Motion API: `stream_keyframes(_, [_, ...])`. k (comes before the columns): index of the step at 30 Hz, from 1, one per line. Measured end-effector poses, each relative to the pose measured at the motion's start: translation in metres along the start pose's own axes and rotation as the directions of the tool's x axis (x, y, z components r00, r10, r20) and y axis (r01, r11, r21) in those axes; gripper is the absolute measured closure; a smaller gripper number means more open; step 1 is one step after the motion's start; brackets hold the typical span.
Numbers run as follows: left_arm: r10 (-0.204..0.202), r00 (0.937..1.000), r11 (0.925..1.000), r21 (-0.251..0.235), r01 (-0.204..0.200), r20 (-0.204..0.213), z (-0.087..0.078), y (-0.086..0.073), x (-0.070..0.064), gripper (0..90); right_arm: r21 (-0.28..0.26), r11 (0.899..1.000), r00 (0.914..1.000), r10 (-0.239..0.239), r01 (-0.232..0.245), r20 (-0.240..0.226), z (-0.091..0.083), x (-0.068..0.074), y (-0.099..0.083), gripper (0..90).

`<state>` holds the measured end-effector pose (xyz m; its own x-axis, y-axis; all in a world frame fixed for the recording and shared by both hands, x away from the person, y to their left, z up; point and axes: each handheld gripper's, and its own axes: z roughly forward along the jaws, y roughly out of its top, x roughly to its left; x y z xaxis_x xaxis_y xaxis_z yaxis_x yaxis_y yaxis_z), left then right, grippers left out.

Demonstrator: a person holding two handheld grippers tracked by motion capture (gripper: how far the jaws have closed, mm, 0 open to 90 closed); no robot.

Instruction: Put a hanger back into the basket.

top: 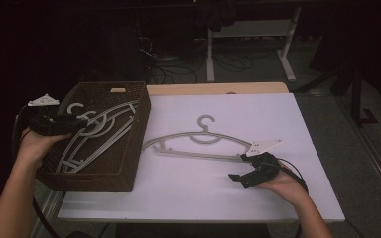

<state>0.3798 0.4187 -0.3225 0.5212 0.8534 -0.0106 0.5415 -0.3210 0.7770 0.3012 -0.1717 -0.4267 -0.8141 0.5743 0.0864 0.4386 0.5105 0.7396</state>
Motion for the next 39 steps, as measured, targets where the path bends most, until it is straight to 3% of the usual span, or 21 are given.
stream_keyframes(6, [0.02, 0.9951, 0.9988, -0.047, -0.015, 0.097, 0.006, 0.018, -0.027, 35.1, -0.008, 1.0, 1.0, -0.003, 0.003, 0.004, -0.002, -0.001, 0.002, 14.9])
stream_keyframes(10, [0.042, 0.9862, 0.9974, -0.064, -0.032, 0.16, 0.012, 0.031, -0.048, 31.3, -0.013, 1.0, 1.0, 0.001, -0.001, 0.006, -0.004, -0.002, 0.003, 14.9])
stream_keyframes(13, [0.065, 0.976, 0.9954, -0.083, -0.049, 0.208, 0.017, 0.04, -0.066, 28.0, -0.019, 1.0, 1.0, 0.001, -0.001, 0.009, -0.005, -0.002, 0.004, 14.9])
stream_keyframes(15, [0.079, 0.9675, 0.9944, -0.087, -0.06, 0.24, 0.021, 0.046, -0.078, 24.3, -0.02, 1.0, 0.9999, 0.007, -0.006, 0.01, -0.006, -0.002, 0.005, 14.9])
stream_keyframes(21, [0.127, 0.9339, 0.9894, -0.109, -0.096, 0.334, 0.037, 0.057, -0.11, 14.0, -0.033, 0.999, 0.9998, 0.015, -0.015, 0.011, -0.009, -0.003, 0.009, 15.0])
stream_keyframes(24, [0.142, 0.9214, 0.9871, -0.121, -0.105, 0.362, 0.046, 0.06, -0.126, 10.8, -0.033, 0.999, 0.9998, 0.014, -0.014, 0.014, -0.011, -0.003, 0.012, 14.9])
stream_keyframes(30, [0.175, 0.8898, 0.9827, -0.131, -0.131, 0.421, 0.066, 0.061, -0.158, 2.0, -0.049, 0.999, 0.9997, 0.018, -0.017, 0.017, -0.014, -0.006, 0.017, 14.9])
stream_keyframes(33, [0.177, 0.8846, 0.9822, -0.133, -0.132, 0.431, 0.072, 0.06, -0.168, 0.0, -0.049, 0.999, 0.9997, 0.017, -0.016, 0.017, -0.014, -0.006, 0.018, 14.9])
stream_keyframes(34, [0.189, 0.8752, 0.9803, -0.137, -0.142, 0.445, 0.079, 0.059, -0.179, 0.0, -0.05, 0.999, 0.9997, 0.015, -0.014, 0.021, -0.014, -0.006, 0.021, 14.9])
stream_keyframes(37, [0.202, 0.8668, 0.978, -0.142, -0.153, 0.456, 0.087, 0.057, -0.192, 0.0, -0.054, 0.998, 0.9997, 0.017, -0.016, 0.02, -0.014, -0.007, 0.023, 14.9])
stream_keyframes(39, [0.213, 0.8576, 0.976, -0.144, -0.163, 0.468, 0.092, 0.055, -0.199, 0.0, -0.053, 0.998, 0.9996, 0.019, -0.018, 0.022, -0.013, -0.008, 0.025, 15.0])
